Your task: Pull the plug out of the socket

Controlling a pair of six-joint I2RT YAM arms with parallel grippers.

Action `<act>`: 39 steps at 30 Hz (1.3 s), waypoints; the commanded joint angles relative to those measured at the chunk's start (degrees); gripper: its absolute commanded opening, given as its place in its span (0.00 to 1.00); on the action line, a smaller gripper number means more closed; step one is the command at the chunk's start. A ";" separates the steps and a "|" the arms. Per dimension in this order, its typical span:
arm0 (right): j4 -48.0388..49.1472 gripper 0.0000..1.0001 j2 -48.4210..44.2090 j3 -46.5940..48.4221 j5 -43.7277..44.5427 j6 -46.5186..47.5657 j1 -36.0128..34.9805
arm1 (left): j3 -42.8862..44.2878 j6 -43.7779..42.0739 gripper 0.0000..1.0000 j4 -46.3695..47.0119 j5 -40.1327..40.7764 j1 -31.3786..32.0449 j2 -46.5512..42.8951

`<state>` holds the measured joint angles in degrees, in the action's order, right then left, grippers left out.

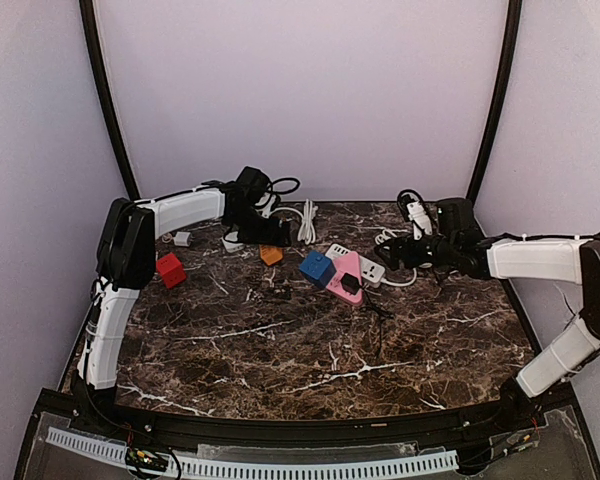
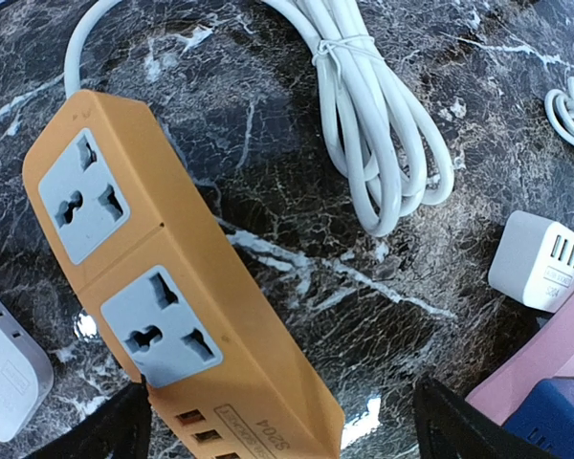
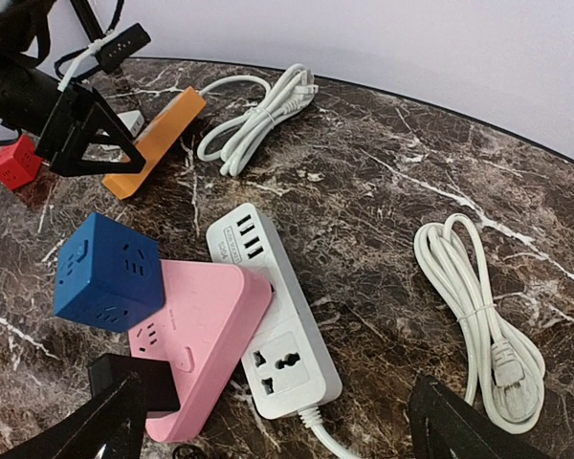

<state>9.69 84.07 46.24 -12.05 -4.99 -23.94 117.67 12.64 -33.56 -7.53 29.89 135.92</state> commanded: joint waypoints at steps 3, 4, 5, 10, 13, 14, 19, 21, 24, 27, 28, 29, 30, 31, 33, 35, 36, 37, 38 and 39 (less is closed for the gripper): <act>-4.37 0.91 3.99 3.09 2.41 4.08 0.30 | -0.16 -0.55 0.99 -1.98 -0.35 0.33 -3.66; -4.80 0.91 4.72 3.41 2.27 4.51 0.30 | -0.16 -0.70 0.99 -1.96 -0.36 0.36 -3.89; -5.24 0.90 5.39 3.76 2.10 4.63 0.26 | -0.09 -0.74 0.99 -1.95 -0.42 0.35 -3.99; -7.35 0.86 8.32 5.00 1.27 7.72 0.30 | -0.07 -1.63 0.99 -2.01 -1.32 0.34 -5.43; -7.67 0.85 9.93 5.18 1.07 8.79 0.30 | -0.47 -1.82 0.99 -2.07 -1.92 0.34 -6.35; -7.55 0.84 10.27 5.17 1.03 9.00 0.30 | -0.62 -1.85 0.99 -2.01 -2.06 0.34 -6.96; -7.49 0.84 12.90 6.94 1.90 9.96 0.31 | -1.54 -2.25 0.99 -1.14 -2.74 0.93 -8.78; -7.58 0.83 14.33 7.81 1.83 10.41 0.35 | -1.56 -3.08 0.99 -1.00 -2.24 1.36 -9.65; -7.97 0.81 16.17 8.72 1.33 11.23 0.26 | -1.80 -3.35 0.99 -1.06 -1.80 1.64 -10.59; -8.86 0.79 17.24 9.39 0.52 11.89 0.21 | -2.92 -3.35 0.99 -0.69 -1.42 1.66 -12.10; -8.95 0.79 17.17 9.41 0.18 12.15 0.22 | -3.25 -3.30 0.99 -0.44 -1.34 1.66 -12.40; -8.99 0.79 17.13 9.34 -0.46 12.39 0.17 | -3.99 -3.17 0.99 0.10 -1.35 1.66 -12.95; -9.05 0.79 17.16 9.31 -0.99 12.60 0.13 | -4.48 -3.12 0.99 0.31 -1.41 1.66 -13.17; -9.03 0.79 17.29 9.46 -1.28 12.74 0.13 | -4.69 -3.03 0.99 0.57 -1.42 1.66 -13.50; -9.46 0.79 18.10 10.28 -1.15 13.16 0.02 | -5.05 -2.84 0.99 0.93 -1.43 1.66 -13.83; -11.44 0.78 19.23 11.28 -0.65 13.57 -0.36 | -5.48 -2.59 0.99 1.29 -1.67 1.66 -14.10; -11.79 0.78 19.74 11.76 -0.39 13.68 -0.54 | -5.69 -2.47 0.99 1.52 -1.68 1.66 -14.19; -11.94 0.77 20.16 12.08 0.02 13.75 -0.64 | -5.82 -2.32 0.99 1.63 -1.87 1.66 -14.36; -12.02 0.77 20.42 12.41 0.52 13.82 -0.66 | -6.14 -2.30 0.99 1.83 -1.92 1.66 -14.50; -12.17 0.77 20.69 12.65 1.02 13.93 -0.72 | -6.27 -2.15 0.99 1.92 -2.08 1.66 -14.71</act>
<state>-0.62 102.98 56.99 -12.10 7.88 -24.23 112.75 10.26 -32.27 -9.19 31.51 124.86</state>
